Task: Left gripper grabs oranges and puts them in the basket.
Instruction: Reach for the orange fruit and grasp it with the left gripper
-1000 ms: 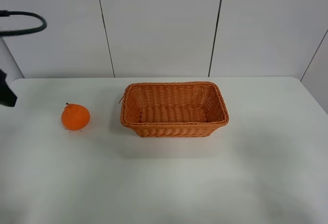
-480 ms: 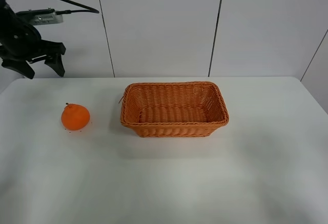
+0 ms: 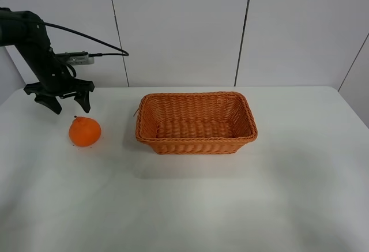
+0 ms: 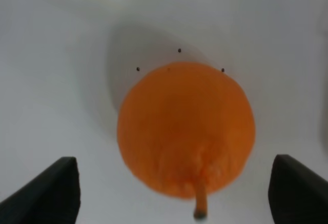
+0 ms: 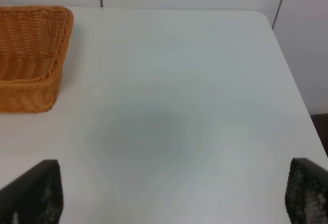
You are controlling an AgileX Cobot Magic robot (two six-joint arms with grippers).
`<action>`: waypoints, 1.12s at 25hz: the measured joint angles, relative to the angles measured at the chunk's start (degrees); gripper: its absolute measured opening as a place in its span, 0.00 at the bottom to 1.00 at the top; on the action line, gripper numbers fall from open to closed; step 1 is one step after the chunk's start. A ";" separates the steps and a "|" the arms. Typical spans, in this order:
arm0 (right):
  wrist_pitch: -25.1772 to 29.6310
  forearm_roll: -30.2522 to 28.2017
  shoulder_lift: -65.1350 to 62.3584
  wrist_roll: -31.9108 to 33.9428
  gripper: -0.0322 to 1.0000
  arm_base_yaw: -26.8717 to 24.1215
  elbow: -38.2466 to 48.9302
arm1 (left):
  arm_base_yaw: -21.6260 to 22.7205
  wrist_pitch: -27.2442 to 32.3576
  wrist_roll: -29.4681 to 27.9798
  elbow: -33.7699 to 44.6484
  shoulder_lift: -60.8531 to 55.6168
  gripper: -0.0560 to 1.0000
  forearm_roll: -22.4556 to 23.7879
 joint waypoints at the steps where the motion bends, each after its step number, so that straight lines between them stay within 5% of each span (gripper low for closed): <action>1: 0.00 0.00 0.00 0.00 0.70 0.00 0.00 | 0.00 -0.49 0.00 0.00 0.62 0.86 0.00; 22: 0.00 0.00 0.00 0.00 0.70 0.00 0.00 | 0.00 -1.50 1.07 0.00 8.56 0.85 -3.43; 25: 0.00 0.00 0.00 0.00 0.70 0.00 0.00 | 0.00 -1.32 1.07 0.00 8.56 0.72 -3.43; 28: 0.00 0.00 0.00 0.00 0.70 0.00 0.00 | 0.00 -1.02 1.07 0.00 8.56 0.46 -3.43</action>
